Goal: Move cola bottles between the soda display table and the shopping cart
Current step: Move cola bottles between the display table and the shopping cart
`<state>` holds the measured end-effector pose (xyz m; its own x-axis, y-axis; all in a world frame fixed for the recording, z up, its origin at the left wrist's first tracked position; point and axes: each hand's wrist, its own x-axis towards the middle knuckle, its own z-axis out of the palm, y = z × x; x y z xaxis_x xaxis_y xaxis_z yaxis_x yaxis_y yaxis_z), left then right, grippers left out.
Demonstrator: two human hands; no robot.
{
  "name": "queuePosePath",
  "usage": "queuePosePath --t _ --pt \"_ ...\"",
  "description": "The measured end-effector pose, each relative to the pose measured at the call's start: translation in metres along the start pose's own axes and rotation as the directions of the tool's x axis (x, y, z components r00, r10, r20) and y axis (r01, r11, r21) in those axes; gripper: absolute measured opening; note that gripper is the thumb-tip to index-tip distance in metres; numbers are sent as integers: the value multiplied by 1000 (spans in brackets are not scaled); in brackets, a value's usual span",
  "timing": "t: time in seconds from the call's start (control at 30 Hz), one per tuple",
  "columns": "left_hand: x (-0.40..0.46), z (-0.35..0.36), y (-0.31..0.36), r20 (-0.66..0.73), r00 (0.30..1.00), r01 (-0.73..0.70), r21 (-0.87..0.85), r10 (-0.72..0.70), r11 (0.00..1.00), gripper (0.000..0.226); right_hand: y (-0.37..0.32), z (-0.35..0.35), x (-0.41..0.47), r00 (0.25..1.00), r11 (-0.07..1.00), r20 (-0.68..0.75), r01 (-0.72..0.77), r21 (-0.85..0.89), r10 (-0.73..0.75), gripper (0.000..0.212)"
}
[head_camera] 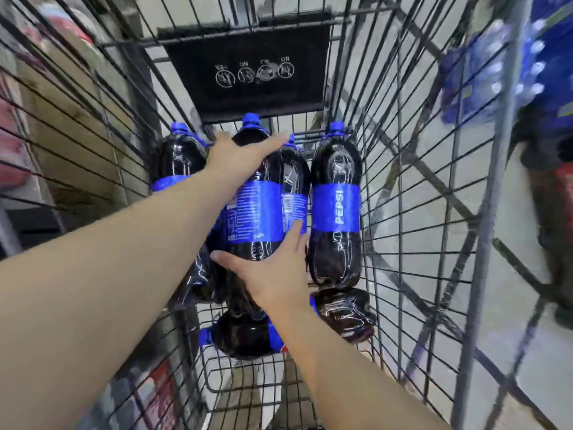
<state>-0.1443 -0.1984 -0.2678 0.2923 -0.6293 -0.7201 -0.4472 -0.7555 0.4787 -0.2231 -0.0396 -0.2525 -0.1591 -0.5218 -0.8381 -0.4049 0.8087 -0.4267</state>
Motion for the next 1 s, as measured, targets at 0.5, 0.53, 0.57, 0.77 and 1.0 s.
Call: queuePosePath --t 0.5,0.53,0.57,0.77,1.0 --pt "-26 -14 -10 -57 997 45 -228 -59 973 86 15 -20 -12 990 976 -7 134 -171 -138 115" --pt "-31 -18 -13 -37 998 46 -269 -58 962 81 17 -25 -16 987 965 -10 156 -212 -161 114" --pt "-37 -21 -16 -19 998 44 -311 -53 949 75 18 -30 -21 983 953 -9 175 -248 -183 114" --pt "-80 -44 -33 -42 999 -2 -511 -22 860 70 23 -57 -58 938 874 -26 311 -373 -345 117" --pt "-169 -90 -32 -75 986 -161 -626 146 763 67 12 -78 -149 881 775 -64 375 -509 -468 127"
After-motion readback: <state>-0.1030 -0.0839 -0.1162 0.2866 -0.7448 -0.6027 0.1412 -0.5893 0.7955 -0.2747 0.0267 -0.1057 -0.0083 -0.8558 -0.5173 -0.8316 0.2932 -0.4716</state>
